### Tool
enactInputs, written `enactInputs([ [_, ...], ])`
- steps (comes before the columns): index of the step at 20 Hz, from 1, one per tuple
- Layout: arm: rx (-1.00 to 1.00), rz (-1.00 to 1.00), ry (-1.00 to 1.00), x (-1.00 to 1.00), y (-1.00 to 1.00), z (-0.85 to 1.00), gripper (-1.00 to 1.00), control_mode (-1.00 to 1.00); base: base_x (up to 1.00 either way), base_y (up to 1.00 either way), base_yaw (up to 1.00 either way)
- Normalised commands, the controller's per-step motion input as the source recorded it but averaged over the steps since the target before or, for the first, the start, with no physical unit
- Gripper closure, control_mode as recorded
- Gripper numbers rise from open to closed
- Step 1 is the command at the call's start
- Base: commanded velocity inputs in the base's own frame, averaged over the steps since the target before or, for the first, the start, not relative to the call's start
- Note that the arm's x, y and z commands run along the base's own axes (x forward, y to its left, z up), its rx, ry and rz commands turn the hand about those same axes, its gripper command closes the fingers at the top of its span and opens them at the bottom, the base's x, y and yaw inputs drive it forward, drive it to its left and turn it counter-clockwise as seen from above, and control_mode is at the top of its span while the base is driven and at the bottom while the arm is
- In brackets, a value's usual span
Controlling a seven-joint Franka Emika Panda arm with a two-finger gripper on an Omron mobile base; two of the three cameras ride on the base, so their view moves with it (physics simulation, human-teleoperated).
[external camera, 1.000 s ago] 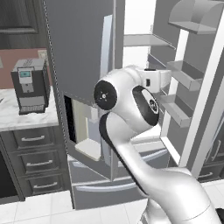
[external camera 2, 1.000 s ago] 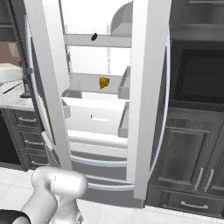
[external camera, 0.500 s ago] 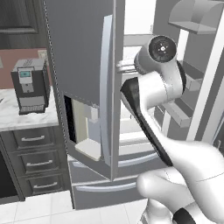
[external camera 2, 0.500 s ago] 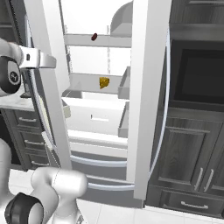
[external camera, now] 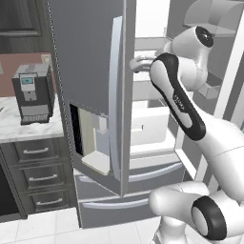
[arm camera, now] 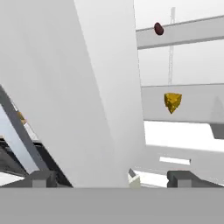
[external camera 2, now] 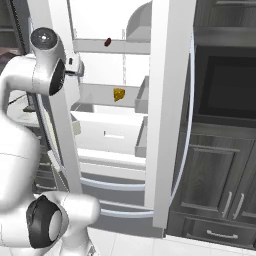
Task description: Retrieve the sausage and cheese from the fridge and place them on the cutting board on the counter.
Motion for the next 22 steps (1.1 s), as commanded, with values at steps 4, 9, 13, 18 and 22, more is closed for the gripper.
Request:
enactInputs([
  [4, 0.06, 0.21, 0.01, 0.43, -0.01, -0.35, -1.00, -1.00, 0.00, 0.00, 0.00],
  [9, 0.01, 0.01, 0.00, 0.39, -0.03, -0.16, -1.00, -1.00, 0.00, 0.00, 0.00],
  [13, 0.07, 0.01, 0.04, 0.28, -0.16, 0.01, -1.00, -1.00, 0.00, 0.00, 0.00],
  [18, 0.08, 0.05, 0.08, 0.35, -0.26, 0.00, -1.00, -1.00, 0.00, 0.00, 0.00],
  [22, 0.06, 0.06, 0.07, 0.48, -0.19, 0.00, -1.00, -1.00, 0.00, 0.00, 0.00],
])
